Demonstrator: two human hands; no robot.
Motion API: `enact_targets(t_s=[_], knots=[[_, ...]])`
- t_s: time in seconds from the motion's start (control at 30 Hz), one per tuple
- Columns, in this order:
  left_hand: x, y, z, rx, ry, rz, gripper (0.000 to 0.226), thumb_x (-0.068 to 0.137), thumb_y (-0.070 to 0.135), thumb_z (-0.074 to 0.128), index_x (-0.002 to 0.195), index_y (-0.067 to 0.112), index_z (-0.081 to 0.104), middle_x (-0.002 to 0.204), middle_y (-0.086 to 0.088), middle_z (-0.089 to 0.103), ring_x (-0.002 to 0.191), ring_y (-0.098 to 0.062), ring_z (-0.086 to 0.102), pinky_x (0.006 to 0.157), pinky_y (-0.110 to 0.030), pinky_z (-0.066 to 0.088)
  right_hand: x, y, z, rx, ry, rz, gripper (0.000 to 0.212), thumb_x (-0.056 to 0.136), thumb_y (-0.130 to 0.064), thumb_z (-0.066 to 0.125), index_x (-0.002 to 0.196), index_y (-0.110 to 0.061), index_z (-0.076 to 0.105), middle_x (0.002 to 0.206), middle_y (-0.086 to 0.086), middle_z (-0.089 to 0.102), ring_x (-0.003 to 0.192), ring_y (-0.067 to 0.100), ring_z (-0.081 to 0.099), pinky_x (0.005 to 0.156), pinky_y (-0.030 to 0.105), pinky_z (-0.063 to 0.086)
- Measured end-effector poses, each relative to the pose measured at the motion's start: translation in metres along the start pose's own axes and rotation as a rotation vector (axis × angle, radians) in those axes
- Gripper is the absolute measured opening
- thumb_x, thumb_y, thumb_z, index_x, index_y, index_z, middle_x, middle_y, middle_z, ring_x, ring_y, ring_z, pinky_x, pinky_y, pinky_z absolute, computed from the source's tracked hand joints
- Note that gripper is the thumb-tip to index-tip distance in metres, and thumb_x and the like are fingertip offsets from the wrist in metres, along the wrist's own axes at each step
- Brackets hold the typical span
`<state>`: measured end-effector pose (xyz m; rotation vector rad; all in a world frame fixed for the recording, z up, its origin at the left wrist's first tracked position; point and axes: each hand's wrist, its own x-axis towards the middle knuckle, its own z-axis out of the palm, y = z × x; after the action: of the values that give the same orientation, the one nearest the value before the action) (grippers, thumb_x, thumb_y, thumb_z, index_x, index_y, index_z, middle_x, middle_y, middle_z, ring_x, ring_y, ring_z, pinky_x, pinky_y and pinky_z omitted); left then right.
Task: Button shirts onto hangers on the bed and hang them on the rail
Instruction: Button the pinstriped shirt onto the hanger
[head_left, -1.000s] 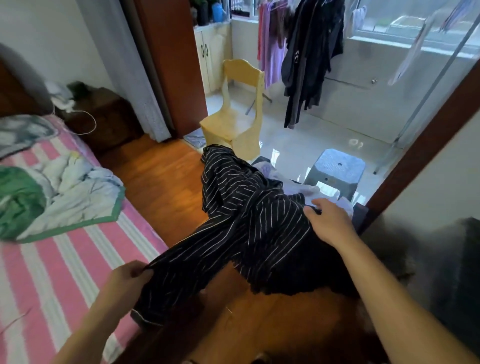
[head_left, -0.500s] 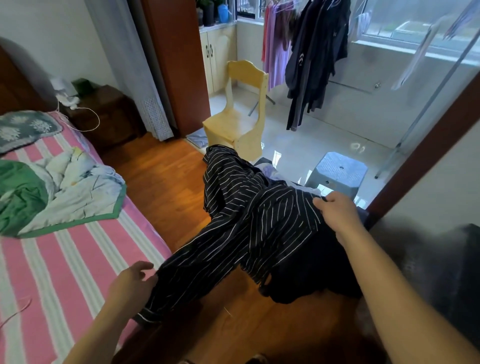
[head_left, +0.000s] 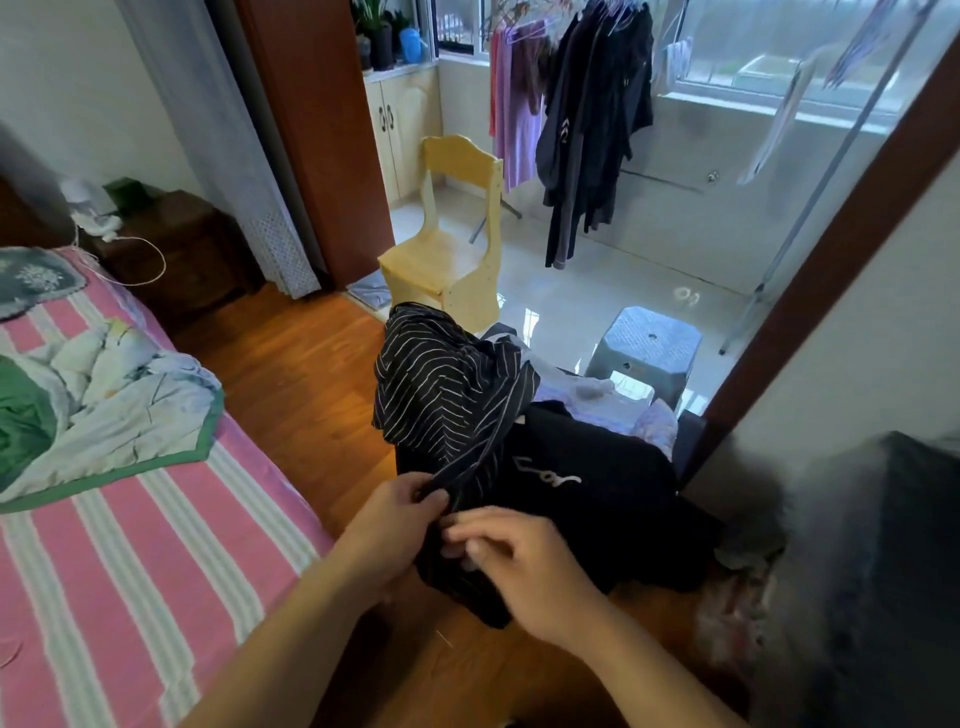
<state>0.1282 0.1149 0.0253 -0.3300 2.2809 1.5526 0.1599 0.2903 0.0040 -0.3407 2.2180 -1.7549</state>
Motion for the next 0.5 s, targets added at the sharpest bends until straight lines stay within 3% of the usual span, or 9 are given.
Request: enact_targets(t_s=[0.07,0.13,0.23,0.37,0.43,0.5], knots=[[-0.004,0.001,-0.006,0.098,0.160,0.069,0.014,0.102,0.018,0.059,0.102,0.028,0.069,0.090,0.001,0.075,0.085,-0.016,0.073,0.077,-0.035,0.060,0.004,0.013,-0.021,0.008,0.220,0.046,0.039,0.098,0.006,0.052,0.096,-0.024,0.076,0.101,-0.005,0.073,0.085,0.010,0.072,0.078,0.027,0.056],[-0.011,0.006,-0.020,0.031,0.153,0.101,0.015,0.099,0.018,0.064,0.111,0.028,0.065,0.091,-0.001,0.076,0.077,-0.014,0.075,0.064,-0.027,0.059,0.017,0.029,-0.050,-0.125,0.364,0.115,0.045,0.097,0.006,0.050,0.091,-0.032,0.071,0.091,-0.005,0.073,0.077,0.007,0.071,0.076,0.030,0.056],[-0.021,0.011,-0.045,0.102,0.037,0.134,0.034,0.092,0.015,0.074,0.116,0.033,0.061,0.098,-0.002,0.075,0.078,-0.019,0.076,0.070,-0.036,0.063,0.048,0.038,-0.092,-0.333,0.422,0.130,0.045,0.094,0.006,0.049,0.095,-0.035,0.067,0.098,-0.006,0.071,0.084,0.007,0.068,0.083,0.030,0.054],[-0.034,0.018,-0.060,0.325,0.044,0.201,0.039,0.093,0.014,0.073,0.117,0.041,0.059,0.099,0.006,0.072,0.082,-0.008,0.073,0.069,-0.024,0.058,0.107,0.023,-0.121,-0.600,0.287,0.073,0.048,0.093,0.008,0.047,0.120,-0.026,0.067,0.125,-0.002,0.061,0.108,0.013,0.059,0.089,0.027,0.043],[-0.043,0.019,-0.061,0.335,0.145,0.266,0.030,0.095,0.014,0.069,0.110,0.039,0.064,0.094,0.015,0.073,0.083,-0.002,0.070,0.067,-0.016,0.053,0.139,0.016,-0.127,-0.694,0.157,0.085,0.061,0.090,0.012,0.045,0.137,-0.025,0.057,0.140,0.005,0.051,0.122,0.023,0.054,0.094,0.030,0.042],[-0.050,0.015,-0.062,0.311,0.234,0.305,0.025,0.095,0.012,0.068,0.105,0.035,0.071,0.090,0.022,0.073,0.086,0.001,0.069,0.069,-0.011,0.050,0.165,0.014,-0.129,-0.710,0.036,0.152,0.069,0.093,0.011,0.043,0.153,-0.022,0.038,0.140,0.013,0.049,0.120,0.030,0.054,0.093,0.031,0.045]])
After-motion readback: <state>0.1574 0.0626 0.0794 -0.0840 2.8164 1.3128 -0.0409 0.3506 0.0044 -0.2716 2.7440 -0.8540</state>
